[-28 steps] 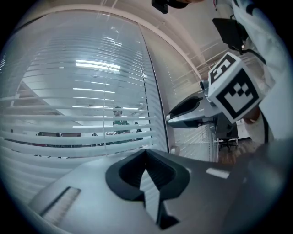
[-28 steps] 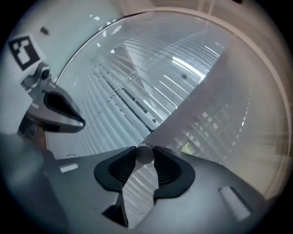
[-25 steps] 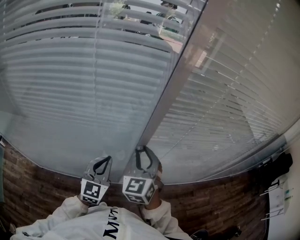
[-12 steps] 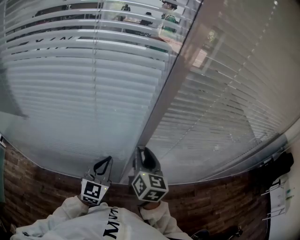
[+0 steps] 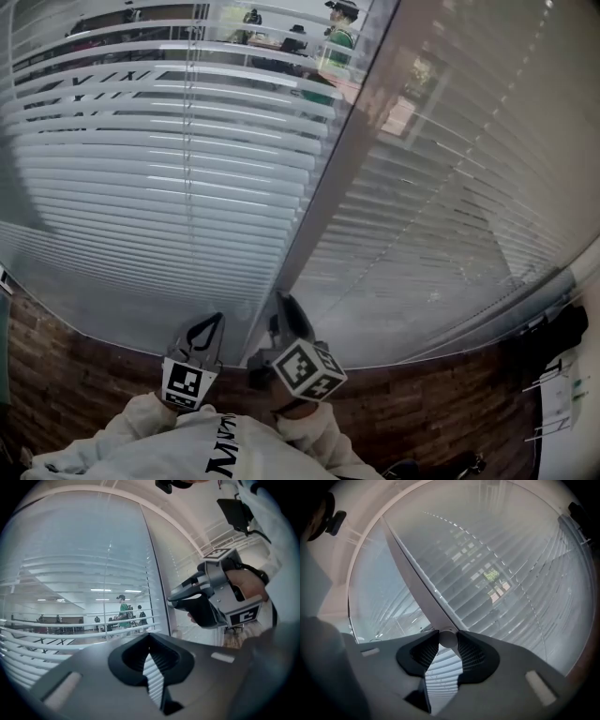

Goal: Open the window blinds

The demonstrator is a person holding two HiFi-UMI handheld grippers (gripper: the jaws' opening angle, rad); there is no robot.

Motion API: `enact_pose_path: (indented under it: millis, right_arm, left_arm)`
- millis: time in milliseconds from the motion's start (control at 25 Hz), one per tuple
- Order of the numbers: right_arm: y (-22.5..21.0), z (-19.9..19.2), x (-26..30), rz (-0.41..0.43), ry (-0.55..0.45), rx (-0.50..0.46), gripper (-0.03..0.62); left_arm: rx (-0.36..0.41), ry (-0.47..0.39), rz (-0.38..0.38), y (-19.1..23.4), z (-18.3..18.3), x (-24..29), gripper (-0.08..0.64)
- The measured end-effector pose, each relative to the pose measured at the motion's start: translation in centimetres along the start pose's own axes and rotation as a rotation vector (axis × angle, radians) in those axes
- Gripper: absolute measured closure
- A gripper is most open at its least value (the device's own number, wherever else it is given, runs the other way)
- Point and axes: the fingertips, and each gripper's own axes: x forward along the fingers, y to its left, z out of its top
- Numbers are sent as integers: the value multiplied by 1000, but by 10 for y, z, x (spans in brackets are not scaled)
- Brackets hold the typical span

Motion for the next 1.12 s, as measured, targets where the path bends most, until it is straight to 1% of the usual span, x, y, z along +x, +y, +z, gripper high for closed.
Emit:
enact_pose_path:
  millis: [160,280,400,440,480,520,760,880,1000,1120]
  right_arm:
    - [0,6,-1,32,20,2,459]
    - [9,7,-7,74,43,-3,449]
    - [15,-1,-23,122,57,-1,464]
    - [13,-7,-29,127,57,-8,490]
    - [9,-13,-35,127,56,-21,528]
    - [4,-19,-41,123,55,-38,589]
    - [-22,-36,-72,87,47,-123,591]
    - [-39,-51,-93,55,72,-123,591]
    - [-45,-63,-102,28,83,-102,591]
    - [-41,-67,-110,4,66,-119,591]
  left_arm:
    - [9,-1,1,-6,9,3,560]
    - [14,2,4,-7,16,0,560]
    - [20,4,12,-10,17,-9,560]
    - [23,6,16,-11,15,-13,560]
    - [25,9,19,-12,11,-16,560]
    - [27,13,22,-12,8,-20,560]
    - [48,52,8,-17,6,-28,560]
    - [54,66,-23,-31,3,-29,560]
    - [68,45,-67,-40,10,-24,560]
    - [83,11,-118,-51,20,-24,560]
